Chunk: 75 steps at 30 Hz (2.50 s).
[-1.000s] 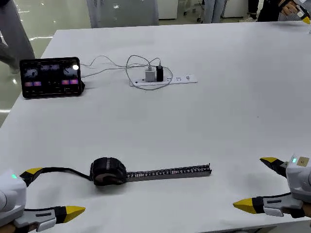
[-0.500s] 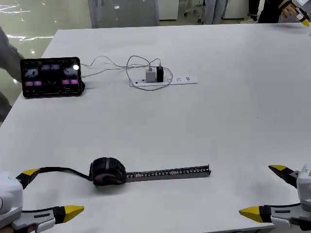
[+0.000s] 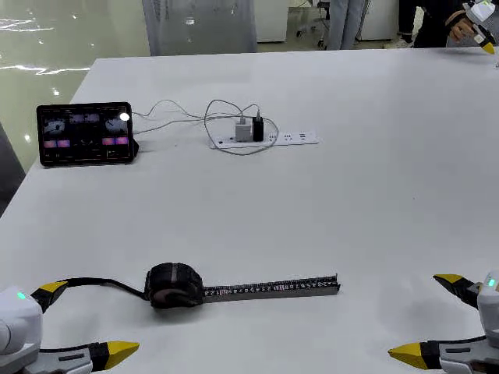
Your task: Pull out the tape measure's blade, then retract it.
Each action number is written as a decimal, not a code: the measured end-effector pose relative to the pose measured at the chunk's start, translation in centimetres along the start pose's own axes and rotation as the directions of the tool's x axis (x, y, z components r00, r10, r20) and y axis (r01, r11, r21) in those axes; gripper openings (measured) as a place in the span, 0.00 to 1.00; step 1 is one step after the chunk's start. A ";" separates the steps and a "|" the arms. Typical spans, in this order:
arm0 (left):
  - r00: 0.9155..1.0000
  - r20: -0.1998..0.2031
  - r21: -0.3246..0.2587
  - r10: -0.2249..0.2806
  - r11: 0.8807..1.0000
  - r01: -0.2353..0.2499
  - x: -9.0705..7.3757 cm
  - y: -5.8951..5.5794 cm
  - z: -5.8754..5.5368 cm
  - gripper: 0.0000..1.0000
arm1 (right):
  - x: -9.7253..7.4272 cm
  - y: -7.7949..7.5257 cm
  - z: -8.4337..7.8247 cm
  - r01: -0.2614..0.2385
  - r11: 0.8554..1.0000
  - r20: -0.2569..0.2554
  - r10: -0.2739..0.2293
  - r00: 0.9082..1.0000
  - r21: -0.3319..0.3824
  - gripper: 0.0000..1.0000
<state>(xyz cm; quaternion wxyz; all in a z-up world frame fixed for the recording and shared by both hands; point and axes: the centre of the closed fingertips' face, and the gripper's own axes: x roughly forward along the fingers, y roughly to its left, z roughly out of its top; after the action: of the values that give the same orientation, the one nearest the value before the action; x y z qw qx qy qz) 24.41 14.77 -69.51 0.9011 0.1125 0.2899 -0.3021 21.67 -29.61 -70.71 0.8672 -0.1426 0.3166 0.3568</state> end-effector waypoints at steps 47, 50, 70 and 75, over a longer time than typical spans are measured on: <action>0.992 -0.029 -0.083 0.126 0.988 -0.128 5.7 -1.3 9.0 0.99 | 3.6 0.0 4.1 -0.167 0.955 -0.140 0.135 0.981 -0.246 0.99; 0.992 -0.032 -0.080 0.122 0.989 -0.124 6.2 -1.8 9.4 0.99 | 4.0 -0.1 4.1 -0.187 0.947 -0.156 0.150 0.976 -0.261 0.99; 0.961 -0.046 -0.253 0.272 0.927 -0.275 8.0 -1.9 6.3 0.99 | 8.0 0.3 5.7 -0.314 0.869 -0.227 0.241 0.944 -0.383 0.99; 0.947 -0.023 -0.301 0.319 0.901 -0.311 8.0 -1.3 5.7 0.99 | 9.2 0.3 5.6 -0.352 0.845 -0.273 0.257 0.927 -0.403 0.99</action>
<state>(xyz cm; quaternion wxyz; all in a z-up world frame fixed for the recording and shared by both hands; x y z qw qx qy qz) 31.45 7.78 -69.63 0.9484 0.0152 0.2983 -0.1064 28.98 -21.86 -72.50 0.7052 -0.3212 0.3344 0.5364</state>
